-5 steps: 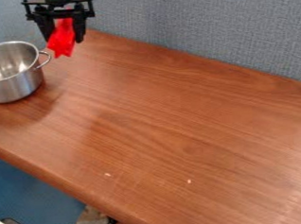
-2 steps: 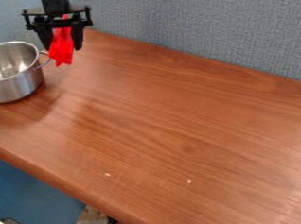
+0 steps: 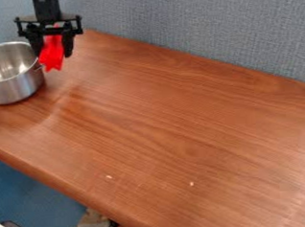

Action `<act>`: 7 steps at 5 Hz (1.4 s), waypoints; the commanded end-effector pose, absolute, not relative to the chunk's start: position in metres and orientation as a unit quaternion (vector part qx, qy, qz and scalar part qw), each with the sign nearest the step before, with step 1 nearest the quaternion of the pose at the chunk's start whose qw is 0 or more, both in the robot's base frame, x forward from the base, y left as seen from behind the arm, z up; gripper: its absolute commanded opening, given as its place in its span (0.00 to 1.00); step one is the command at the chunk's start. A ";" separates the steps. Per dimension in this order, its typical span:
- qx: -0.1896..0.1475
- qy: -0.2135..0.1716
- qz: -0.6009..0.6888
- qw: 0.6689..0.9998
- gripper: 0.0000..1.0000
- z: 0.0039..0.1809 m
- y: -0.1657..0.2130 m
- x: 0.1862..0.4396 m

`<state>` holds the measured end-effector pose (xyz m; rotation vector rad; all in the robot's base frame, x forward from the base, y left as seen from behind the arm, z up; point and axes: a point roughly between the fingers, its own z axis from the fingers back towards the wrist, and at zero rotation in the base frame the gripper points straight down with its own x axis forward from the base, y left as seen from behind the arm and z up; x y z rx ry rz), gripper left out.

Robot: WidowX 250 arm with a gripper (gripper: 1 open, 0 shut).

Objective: Put the red object in the metal pot

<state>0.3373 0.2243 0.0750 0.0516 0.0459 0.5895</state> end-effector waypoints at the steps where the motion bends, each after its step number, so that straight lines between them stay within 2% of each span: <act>1: 0.041 0.007 0.266 0.963 0.00 0.096 0.220 0.352; 2: 0.048 0.019 0.249 0.967 0.00 0.096 0.214 0.358; 4: 0.031 0.039 0.349 0.936 0.00 0.078 0.199 0.358; 5: 0.027 0.051 0.319 0.946 0.00 0.072 0.211 0.359; 6: 0.008 0.059 0.293 0.954 0.00 0.078 0.219 0.358; 7: 0.010 0.060 0.248 0.967 0.00 0.094 0.204 0.364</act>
